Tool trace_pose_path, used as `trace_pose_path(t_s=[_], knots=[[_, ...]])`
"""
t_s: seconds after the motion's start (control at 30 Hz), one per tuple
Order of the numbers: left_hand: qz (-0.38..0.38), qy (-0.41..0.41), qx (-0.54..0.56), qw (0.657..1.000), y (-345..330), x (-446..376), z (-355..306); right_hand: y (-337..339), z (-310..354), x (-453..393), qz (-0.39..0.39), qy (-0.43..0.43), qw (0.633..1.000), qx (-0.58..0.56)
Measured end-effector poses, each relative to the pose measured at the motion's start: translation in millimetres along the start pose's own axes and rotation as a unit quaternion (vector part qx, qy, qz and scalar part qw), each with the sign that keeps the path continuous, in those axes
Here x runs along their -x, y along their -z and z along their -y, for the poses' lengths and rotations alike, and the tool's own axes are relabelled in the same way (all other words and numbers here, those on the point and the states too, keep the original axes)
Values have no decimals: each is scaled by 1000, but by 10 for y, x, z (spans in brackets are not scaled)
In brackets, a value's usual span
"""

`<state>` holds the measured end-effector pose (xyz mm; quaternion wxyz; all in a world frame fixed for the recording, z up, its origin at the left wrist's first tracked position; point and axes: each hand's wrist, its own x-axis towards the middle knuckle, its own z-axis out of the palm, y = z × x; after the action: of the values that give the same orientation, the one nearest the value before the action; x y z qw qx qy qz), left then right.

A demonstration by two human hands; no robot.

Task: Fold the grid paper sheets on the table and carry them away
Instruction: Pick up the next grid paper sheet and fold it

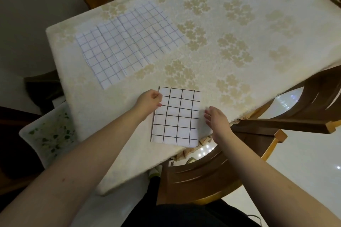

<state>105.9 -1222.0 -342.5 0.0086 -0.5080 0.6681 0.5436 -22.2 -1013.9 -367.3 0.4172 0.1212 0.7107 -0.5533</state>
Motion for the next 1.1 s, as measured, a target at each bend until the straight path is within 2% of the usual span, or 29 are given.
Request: trace_pose_path(t_s=[0.07, 0.13, 0.3, 0.5, 0.63, 0.7, 0.9, 1.0, 1.1], knots=[[-54, 28, -63, 996, 43, -56, 173, -26, -17, -27, 11, 19, 999, 43], [-72, 51, -123, 989, 57, -50, 292, -75, -46, -36, 17, 32, 995, 88], [-43, 83, -149, 984, -45, -25, 379, -211, -21, -28, 11, 41, 992, 122], [-55, 100, -41, 993, -57, -39, 396, -274, 33, -85, 36, 56, 989, 129], [-29, 92, 75, 993, -20, -11, 400, -304, 63, -109, 33, 75, 987, 140], [-19, 93, 97, 991, 24, -5, 438, -310, 84, -133, 22, 103, 981, 163], [37, 34, 25, 998, 257, 50, 494, -314, 282, -320, 32, 213, 931, 295], [67, 13, 20, 997, 379, 98, 445, -339, 419, -395, 97, 259, 897, 344], [95, -2, -6, 995, 476, 134, 368, -390, 562, -421, 181, 269, 862, 390]])
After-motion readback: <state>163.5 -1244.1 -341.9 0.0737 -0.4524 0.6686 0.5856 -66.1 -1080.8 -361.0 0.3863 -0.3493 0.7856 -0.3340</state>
